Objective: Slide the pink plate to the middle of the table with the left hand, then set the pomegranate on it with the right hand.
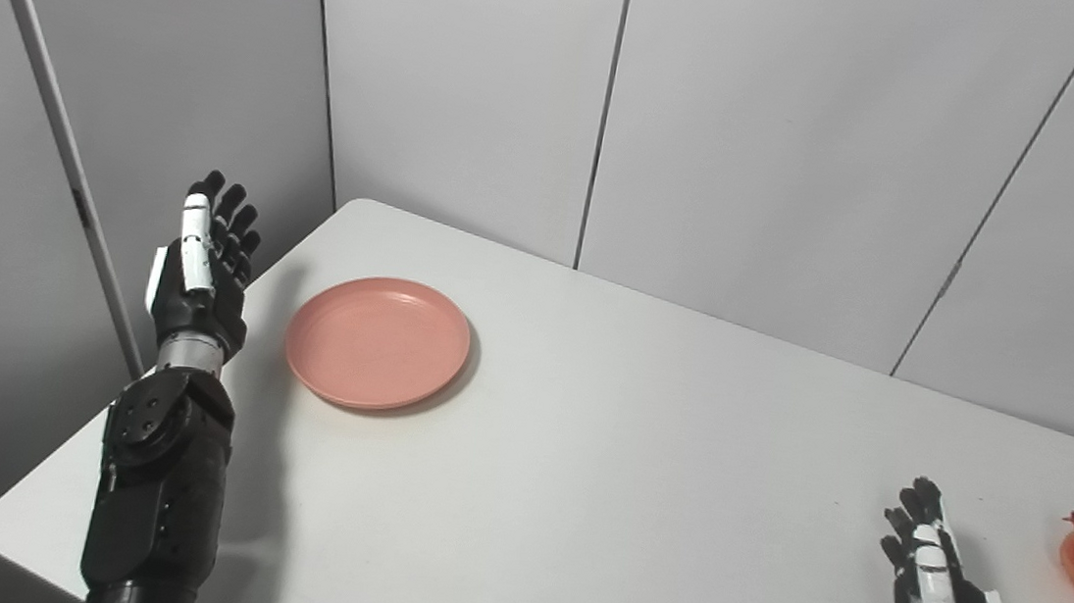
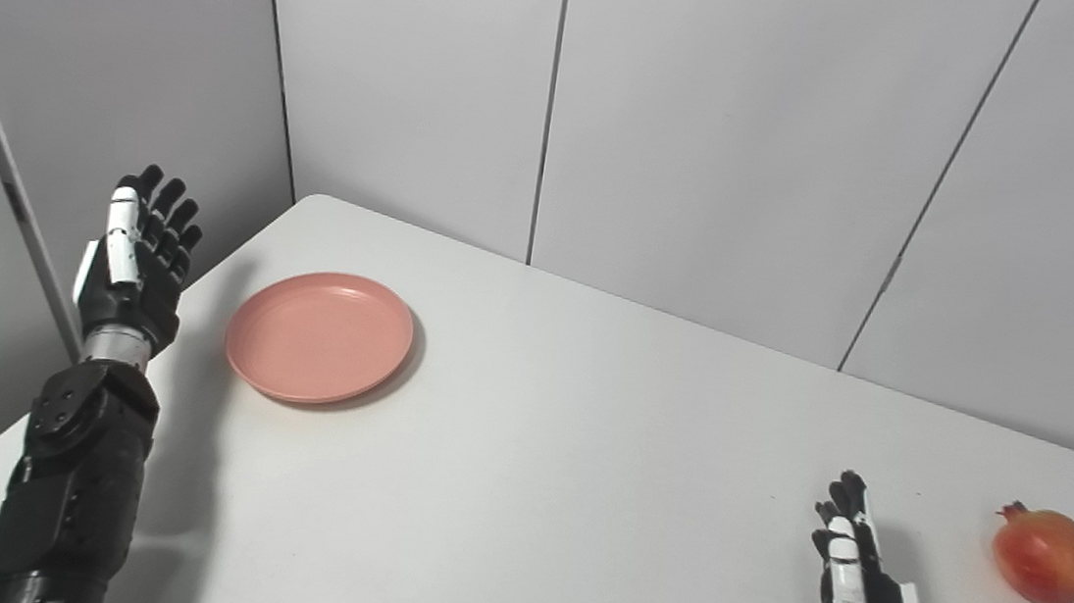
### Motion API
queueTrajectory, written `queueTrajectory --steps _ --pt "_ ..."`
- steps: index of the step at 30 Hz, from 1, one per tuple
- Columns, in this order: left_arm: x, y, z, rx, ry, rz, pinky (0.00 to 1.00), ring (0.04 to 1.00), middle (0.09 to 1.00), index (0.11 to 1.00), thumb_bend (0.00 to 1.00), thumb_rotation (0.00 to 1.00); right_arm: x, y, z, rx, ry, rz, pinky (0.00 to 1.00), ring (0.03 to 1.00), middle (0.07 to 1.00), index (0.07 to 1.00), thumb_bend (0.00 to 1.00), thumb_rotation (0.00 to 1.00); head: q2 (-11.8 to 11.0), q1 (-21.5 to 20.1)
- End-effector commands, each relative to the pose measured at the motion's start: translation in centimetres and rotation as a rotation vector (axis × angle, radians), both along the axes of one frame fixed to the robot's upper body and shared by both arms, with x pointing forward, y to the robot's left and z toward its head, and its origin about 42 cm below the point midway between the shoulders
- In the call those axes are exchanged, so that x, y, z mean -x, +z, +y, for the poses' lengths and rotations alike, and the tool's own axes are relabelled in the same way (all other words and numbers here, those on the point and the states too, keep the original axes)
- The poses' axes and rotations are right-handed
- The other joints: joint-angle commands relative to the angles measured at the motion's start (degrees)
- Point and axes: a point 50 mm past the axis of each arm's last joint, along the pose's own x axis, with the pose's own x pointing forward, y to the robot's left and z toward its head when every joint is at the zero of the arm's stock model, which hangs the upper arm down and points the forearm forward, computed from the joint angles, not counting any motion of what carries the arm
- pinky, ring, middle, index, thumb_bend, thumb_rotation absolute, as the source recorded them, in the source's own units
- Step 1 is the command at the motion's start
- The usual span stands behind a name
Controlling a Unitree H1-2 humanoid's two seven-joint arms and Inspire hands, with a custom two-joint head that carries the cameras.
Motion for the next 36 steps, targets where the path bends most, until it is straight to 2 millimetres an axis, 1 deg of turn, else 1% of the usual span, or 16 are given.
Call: queueTrajectory --steps 1,9,12,15,20,25,28,30,33,36 --pt "-0.4 1.7 0.8 -0.041 -0.006 -0.066 0.99 0.963 0.952 0.932 0.31 1.0 -0.8 2.1 0.0 -0.011 0.011 -0.094 1.0 1.0 1.0 1.0 0.05 1.0 0.1 0.1" --pt "-0.5 0.0 1.5 -0.021 0.003 -0.025 0.95 0.934 0.932 0.921 0.32 1.0 -0.7 2.2 -0.1 -0.011 0.012 -0.088 1.0 1.0 1.0 1.0 0.06 1.0 0.2 0.3" --pt "-0.6 -0.9 1.8 -0.012 0.001 0.001 0.9 0.905 0.908 0.899 0.34 1.0 -0.6 2.3 0.0 -0.017 0.015 -0.081 1.0 1.0 1.0 1.0 0.05 1.0 0.4 0.3" --pt "-0.6 -1.8 2.0 -0.001 0.003 0.019 0.89 0.893 0.895 0.885 0.35 1.0 -0.7 2.4 0.0 -0.008 0.015 -0.079 1.0 1.0 1.0 1.0 0.06 1.0 0.4 0.3" --pt "-0.6 -3.0 2.4 0.009 -0.006 0.026 0.88 0.892 0.889 0.875 0.34 1.0 -0.7 2.3 0.0 -0.017 0.018 -0.081 1.0 1.0 1.0 1.0 0.06 1.0 0.4 0.3" --pt "-0.6 -3.8 2.6 0.029 -0.011 0.027 0.88 0.889 0.885 0.872 0.33 0.99 -0.7 2.4 0.0 -0.015 0.018 -0.088 1.0 1.0 1.0 1.0 0.06 1.0 0.5 0.4" --pt "-0.8 -4.2 2.4 0.044 -0.024 0.034 0.9 0.895 0.891 0.879 0.32 0.98 -0.7 2.4 0.0 -0.016 0.017 -0.085 1.0 1.0 1.0 1.0 0.05 1.0 0.6 0.4" --pt "-0.9 -4.4 2.3 0.041 -0.03 0.041 0.9 0.897 0.896 0.885 0.32 0.99 -0.7 2.3 0.0 -0.015 0.016 -0.085 1.0 1.0 1.0 1.0 0.05 1.0 0.6 0.4" --pt "-1.0 -4.8 2.2 0.04 -0.032 0.053 0.89 0.89 0.893 0.887 0.33 1.0 -0.6 2.4 0.0 -0.014 0.016 -0.083 1.0 1.0 1.0 1.0 0.05 1.0 0.7 0.3" --pt "-1.1 -5.2 1.8 0.051 -0.053 0.053 0.9 0.902 0.905 0.899 0.35 1.0 -0.7 2.3 0.0 -0.009 0.016 -0.086 1.0 1.0 1.0 1.0 0.06 1.0 0.7 0.3"
